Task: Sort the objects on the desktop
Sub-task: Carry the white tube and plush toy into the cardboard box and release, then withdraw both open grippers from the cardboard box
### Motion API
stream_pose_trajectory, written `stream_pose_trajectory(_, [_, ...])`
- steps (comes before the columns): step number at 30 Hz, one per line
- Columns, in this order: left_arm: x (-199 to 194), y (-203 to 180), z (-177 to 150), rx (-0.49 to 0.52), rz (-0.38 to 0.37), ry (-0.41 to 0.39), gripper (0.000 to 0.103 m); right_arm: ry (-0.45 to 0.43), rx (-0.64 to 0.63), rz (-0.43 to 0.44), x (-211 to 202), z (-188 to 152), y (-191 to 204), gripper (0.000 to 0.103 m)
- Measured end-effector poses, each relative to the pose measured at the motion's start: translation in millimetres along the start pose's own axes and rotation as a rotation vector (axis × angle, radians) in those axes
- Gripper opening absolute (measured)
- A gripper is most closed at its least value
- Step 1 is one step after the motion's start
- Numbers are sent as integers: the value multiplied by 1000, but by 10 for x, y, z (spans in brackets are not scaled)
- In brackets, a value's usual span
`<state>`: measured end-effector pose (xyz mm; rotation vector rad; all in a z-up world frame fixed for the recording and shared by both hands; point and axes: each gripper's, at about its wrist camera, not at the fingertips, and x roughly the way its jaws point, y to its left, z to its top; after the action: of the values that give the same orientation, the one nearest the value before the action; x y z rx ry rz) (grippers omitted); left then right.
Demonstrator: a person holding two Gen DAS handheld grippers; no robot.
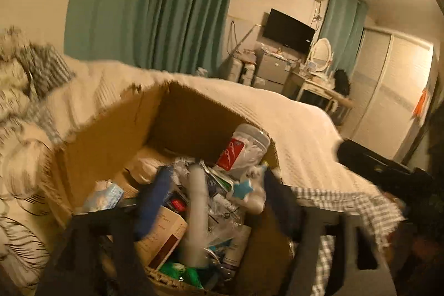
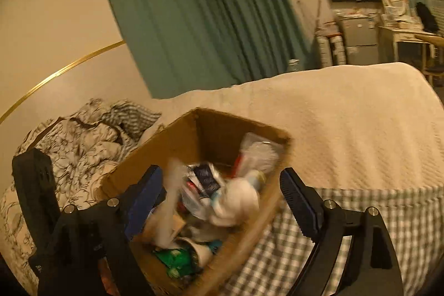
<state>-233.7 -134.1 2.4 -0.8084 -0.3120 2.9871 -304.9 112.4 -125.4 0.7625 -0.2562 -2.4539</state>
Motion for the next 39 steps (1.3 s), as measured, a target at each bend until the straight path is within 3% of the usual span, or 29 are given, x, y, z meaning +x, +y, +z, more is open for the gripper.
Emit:
stream_pose_trajectory(1, [-47, -27, -5, 9, 11, -14, 98, -3, 0, -25, -110, -24, -28, 86])
stream_pose_trajectory(2, [-105, -77, 2, 18, 27, -35, 102, -5, -7, -49, -227, -43, -52, 86])
stream_pose_trajectory(5, [-270, -185, 42, 16, 37, -49, 103, -20, -35, -162, -656, -157, -187, 93])
stream_pose_trajectory(7, [-333, -225, 39, 20, 19, -24, 103, -27, -29, -202, -890, -248, -230, 101])
stream_pose_trajectory(9, [-410, -287, 43, 41, 19, 45, 103, -32, -20, -219, -1037, -332, -222, 102])
stream_pose_trajectory(14, [-351, -272, -133, 69, 11, 155, 103, -33, -77, -275, -1017, -400, -33, 102])
stream_pose_trajectory(18, [-321, -114, -360, 92, 109, 111, 103, -7, -81, -283, -908, -542, 6, 102])
stream_pose_trajectory(21, [-302, -77, -309, 125, 76, 56, 103, 15, -97, -297, -787, -576, -26, 102])
stream_pose_trajectory(26, [-230, 56, -277, 59, 6, 50, 103, 11, -83, -351, -684, -532, -136, 102])
stream_pose_trajectory(29, [-263, 42, -253, 60, 26, 38, 103, 23, -115, -399, -644, -505, -135, 102])
stream_pose_trajectory(39, [-382, -55, -253, 94, 96, 14, 103, 76, -120, -397, -588, -622, -79, 102])
